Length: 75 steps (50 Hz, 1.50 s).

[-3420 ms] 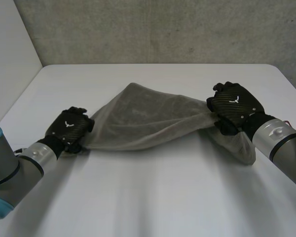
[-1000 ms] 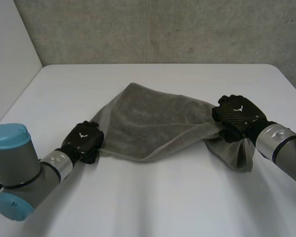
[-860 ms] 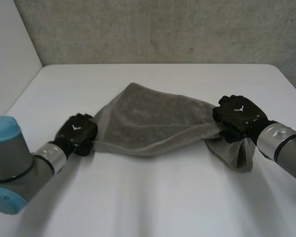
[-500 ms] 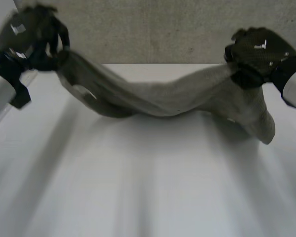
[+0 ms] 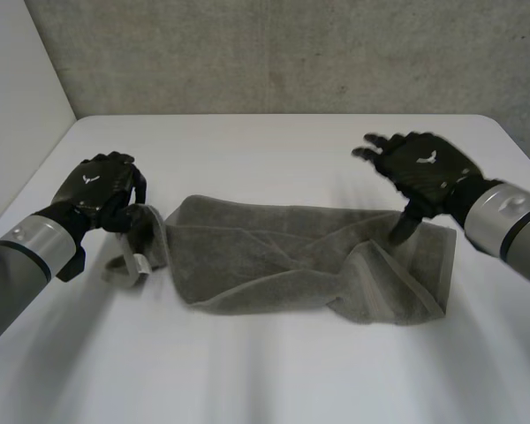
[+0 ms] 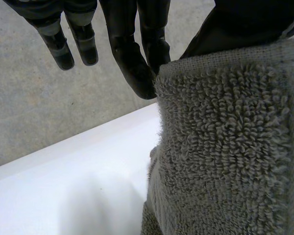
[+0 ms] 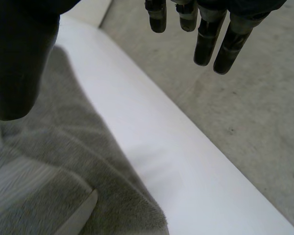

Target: Fold the towel.

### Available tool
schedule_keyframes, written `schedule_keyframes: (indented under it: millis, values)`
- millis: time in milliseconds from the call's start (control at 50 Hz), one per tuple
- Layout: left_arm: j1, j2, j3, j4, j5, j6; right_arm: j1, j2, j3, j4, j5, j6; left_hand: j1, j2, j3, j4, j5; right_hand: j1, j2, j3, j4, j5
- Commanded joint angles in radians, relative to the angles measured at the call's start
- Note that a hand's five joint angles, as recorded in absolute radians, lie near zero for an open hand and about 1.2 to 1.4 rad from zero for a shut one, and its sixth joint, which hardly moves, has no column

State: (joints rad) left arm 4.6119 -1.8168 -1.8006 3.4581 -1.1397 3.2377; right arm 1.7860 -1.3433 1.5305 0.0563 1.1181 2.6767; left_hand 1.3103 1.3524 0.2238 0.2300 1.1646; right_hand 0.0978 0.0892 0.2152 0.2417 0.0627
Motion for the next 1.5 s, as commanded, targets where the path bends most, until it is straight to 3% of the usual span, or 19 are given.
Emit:
schedule_keyframes:
  millis: [20, 120, 260, 360, 600, 620, 640, 680, 700, 740, 860, 980, 1080, 1120, 1140, 1180, 1300, 1400, 1500]
  values:
    - [-0.004, 0.004, -0.019, 0.004, 0.006, -0.004, -0.037, 0.09, -0.075, 0.078, -0.004, 0.118, 0.086, 0.044, -0.049, -0.055, 0.057, -0.072, -0.063, -0.041, -0.067, -0.063]
    - [-0.007, 0.004, -0.033, 0.006, 0.008, -0.003, -0.039, 0.222, -0.147, 0.183, -0.004, 0.117, 0.086, 0.044, -0.049, -0.055, 0.057, -0.057, -0.048, -0.041, -0.067, -0.063]
    - [-0.005, 0.011, -0.036, 0.006, 0.012, -0.004, -0.033, 0.369, -0.23, 0.257, -0.041, 0.115, 0.086, 0.044, -0.049, -0.055, 0.057, 0.248, 0.257, -0.041, -0.067, 0.109]
    - [-0.004, 0.014, -0.043, 0.006, 0.012, -0.004, -0.028, 0.414, -0.245, 0.257, -0.079, 0.114, 0.086, 0.044, -0.049, -0.055, 0.057, 0.251, 0.26, -0.041, -0.067, 0.112]
    - [-0.011, 0.011, -0.046, 0.006, 0.012, -0.003, -0.005, 0.509, -0.299, 0.26, -0.063, 0.054, 0.086, 0.044, -0.049, -0.055, 0.057, 0.342, 0.351, -0.041, -0.067, 0.203]
    - [-0.011, 0.013, -0.046, 0.006, 0.012, -0.003, -0.005, 0.512, -0.3, 0.26, -0.058, 0.039, 0.086, 0.044, -0.049, -0.055, 0.057, 0.444, 0.453, -0.041, -0.067, 0.305]
    - [-0.011, 0.013, -0.046, 0.006, 0.012, -0.003, -0.005, 0.512, -0.3, 0.26, -0.058, 0.038, 0.086, 0.044, -0.049, -0.055, 0.057, 0.445, 0.454, -0.041, -0.067, 0.306]
    - [-0.008, 0.014, -0.045, 0.006, 0.012, -0.003, -0.005, 0.5, -0.302, 0.261, -0.058, 0.029, 0.086, 0.044, -0.049, -0.055, 0.057, 0.91, 0.918, -0.041, -0.067, 0.77]
    - [-0.008, 0.014, -0.045, 0.006, 0.012, -0.003, -0.005, 0.5, -0.302, 0.261, -0.058, 0.029, 0.086, 0.044, -0.049, -0.055, 0.057, 0.912, 0.921, -0.041, -0.067, 0.772]
    - [-0.004, 0.022, -0.043, 0.004, 0.014, -0.003, -0.005, 0.463, -0.305, 0.261, -0.063, 0.035, 0.086, 0.044, -0.049, -0.055, 0.057, 1.297, 1.306, -0.041, -0.067, 1.158]
    - [0.001, 0.062, -0.037, -0.005, 0.021, -0.003, -0.022, 0.295, -0.273, 0.261, -0.075, 0.035, 0.086, 0.044, -0.049, -0.055, 0.057, 1.298, 1.307, -0.041, -0.067, 1.159]
    - [0.005, 0.167, -0.037, -0.057, 0.096, -0.003, -0.043, 0.138, -0.217, 0.264, -0.086, 0.017, 0.086, 0.044, -0.049, -0.055, 0.057, 1.298, 1.307, -0.041, -0.067, 1.159]
    - [0.015, 0.269, -0.031, -0.163, 0.141, 0.002, -0.051, 0.003, -0.182, 0.283, -0.098, -0.086, 0.086, 0.044, -0.049, -0.055, 0.057, 1.298, 1.307, -0.041, -0.067, 1.159]
    - [0.027, 0.336, -0.019, -0.238, 0.178, 0.004, -0.085, -0.049, -0.176, 0.335, -0.098, -0.234, 0.086, 0.044, -0.049, -0.055, 0.057, 1.298, 1.307, -0.041, -0.067, 1.159]
    - [0.027, 0.337, -0.019, -0.238, 0.178, 0.004, -0.085, -0.05, -0.176, 0.335, -0.098, -0.235, 0.086, 0.044, -0.049, -0.055, 0.057, 1.298, 1.307, -0.041, -0.067, 1.159]
    - [0.041, 0.364, -0.01, -0.272, 0.199, 0.004, -0.117, -0.065, -0.193, 0.419, -0.09, -0.421, 0.086, 0.044, -0.049, -0.055, 0.057, 1.298, 1.307, -0.041, -0.067, 1.159]
    - [0.113, 0.409, 0.032, -0.349, 0.278, 0.011, -0.119, -0.062, -0.208, 0.462, -0.081, -0.69, 0.086, 0.044, -0.049, -0.055, 0.057, 1.298, 1.307, -0.041, -0.067, 1.159]
    - [0.143, 0.352, 0.041, -0.343, 0.288, 0.085, -0.114, -0.013, -0.22, 0.385, -0.078, -0.768, 0.086, 0.044, -0.049, -0.055, 0.057, 1.298, 1.307, -0.041, -0.067, 1.159]
    - [0.128, 0.166, 0.122, -0.344, 0.278, 0.237, -0.045, 0.091, -0.272, 0.046, -0.06, -0.752, 0.086, 0.044, -0.049, -0.055, 0.057, 1.298, 1.307, -0.041, -0.067, 1.159]
